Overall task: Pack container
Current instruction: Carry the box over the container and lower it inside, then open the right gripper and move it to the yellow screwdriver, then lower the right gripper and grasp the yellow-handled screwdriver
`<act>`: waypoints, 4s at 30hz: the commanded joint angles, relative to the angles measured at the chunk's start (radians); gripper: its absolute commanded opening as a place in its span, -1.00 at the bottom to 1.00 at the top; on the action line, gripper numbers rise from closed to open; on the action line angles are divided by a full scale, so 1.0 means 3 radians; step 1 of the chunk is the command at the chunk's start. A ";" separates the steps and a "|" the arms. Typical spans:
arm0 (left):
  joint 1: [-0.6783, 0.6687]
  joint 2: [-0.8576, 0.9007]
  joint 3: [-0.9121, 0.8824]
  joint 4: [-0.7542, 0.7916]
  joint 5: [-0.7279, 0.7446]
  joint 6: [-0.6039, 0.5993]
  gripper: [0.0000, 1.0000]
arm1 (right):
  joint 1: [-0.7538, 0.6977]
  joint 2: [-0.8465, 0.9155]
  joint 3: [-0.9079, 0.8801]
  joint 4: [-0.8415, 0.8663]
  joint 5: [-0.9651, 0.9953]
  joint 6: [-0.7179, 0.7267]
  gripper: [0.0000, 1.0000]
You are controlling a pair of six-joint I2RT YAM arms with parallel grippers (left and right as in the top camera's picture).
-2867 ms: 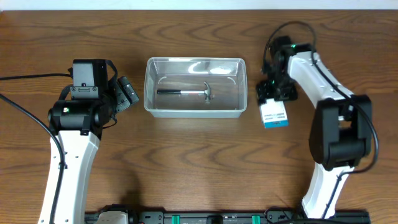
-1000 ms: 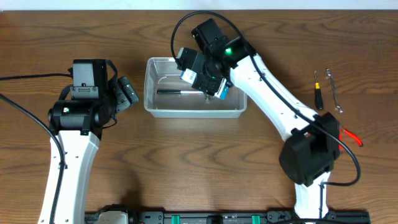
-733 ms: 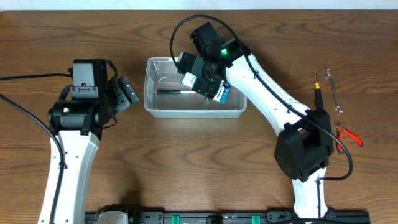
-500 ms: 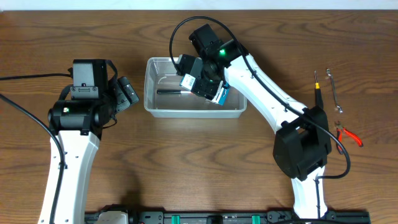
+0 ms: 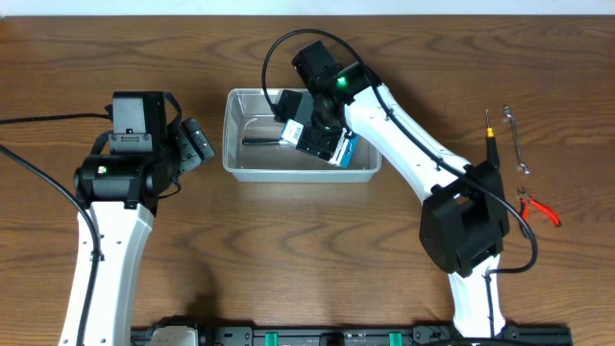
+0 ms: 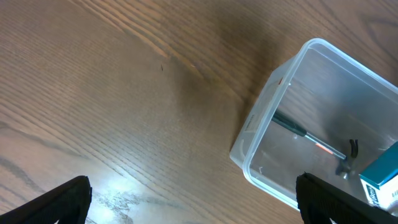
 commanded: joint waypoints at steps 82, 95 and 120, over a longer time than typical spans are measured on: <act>0.0014 0.0024 0.0036 -0.0008 -0.0041 0.0006 0.96 | -0.2613 0.0534 0.0268 -0.1036 0.0534 0.1493 0.80; 0.0014 0.0024 0.0036 -0.0008 -0.0041 0.0006 0.96 | -0.2619 0.0632 0.0253 -0.0984 0.0685 0.1498 0.70; 0.0014 0.0024 0.0036 -0.0008 -0.0041 0.0006 0.96 | -0.2633 0.0632 -0.0389 -0.0538 0.0682 0.1600 0.45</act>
